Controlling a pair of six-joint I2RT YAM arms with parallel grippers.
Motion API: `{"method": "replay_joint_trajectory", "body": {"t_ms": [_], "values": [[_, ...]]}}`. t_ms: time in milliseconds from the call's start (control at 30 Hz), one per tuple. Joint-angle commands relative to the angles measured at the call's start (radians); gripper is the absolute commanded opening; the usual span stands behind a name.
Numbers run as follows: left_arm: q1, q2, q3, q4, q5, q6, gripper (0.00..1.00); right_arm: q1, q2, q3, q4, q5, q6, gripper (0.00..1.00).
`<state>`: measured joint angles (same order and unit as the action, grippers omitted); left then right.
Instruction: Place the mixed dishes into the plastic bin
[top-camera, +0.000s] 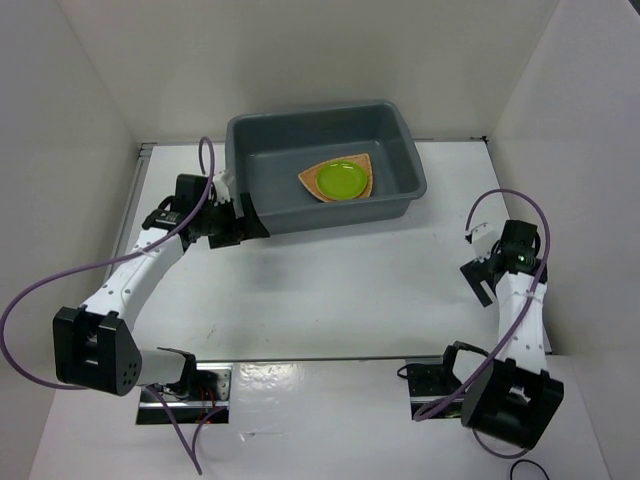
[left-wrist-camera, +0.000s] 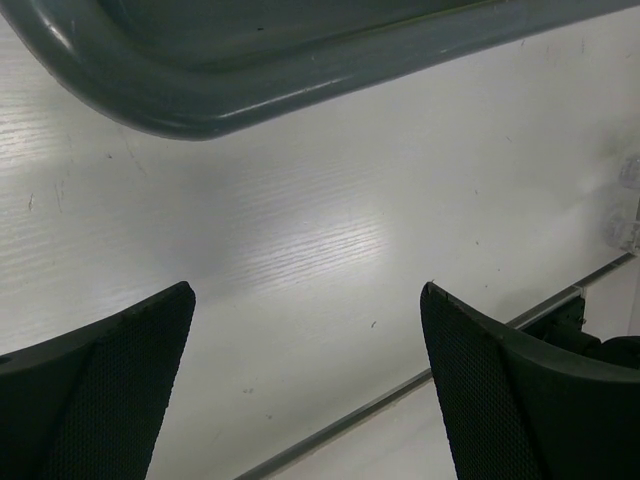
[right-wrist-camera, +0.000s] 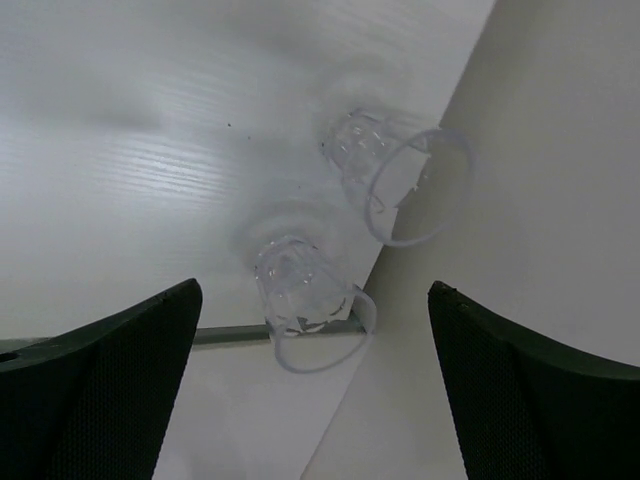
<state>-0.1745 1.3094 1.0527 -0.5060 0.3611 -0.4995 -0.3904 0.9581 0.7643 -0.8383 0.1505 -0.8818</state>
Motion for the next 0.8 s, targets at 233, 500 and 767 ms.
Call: {"method": "replay_joint_trajectory", "body": {"t_ms": [233, 500, 767], "values": [[0.026, -0.045, -0.013, -0.039, 0.036, 0.047, 1.0, -0.021, 0.195, -0.013, 0.148, -0.032, 0.001, 0.94], [0.035, -0.065, -0.003, -0.095, 0.045, 0.067, 1.0, -0.03, 0.284, -0.004, 0.222, -0.023, 0.021, 0.94], [0.053, -0.14, -0.023, -0.117, 0.036, 0.067, 1.0, -0.05, 0.404, -0.003, 0.245, -0.045, 0.06, 0.84]]}}
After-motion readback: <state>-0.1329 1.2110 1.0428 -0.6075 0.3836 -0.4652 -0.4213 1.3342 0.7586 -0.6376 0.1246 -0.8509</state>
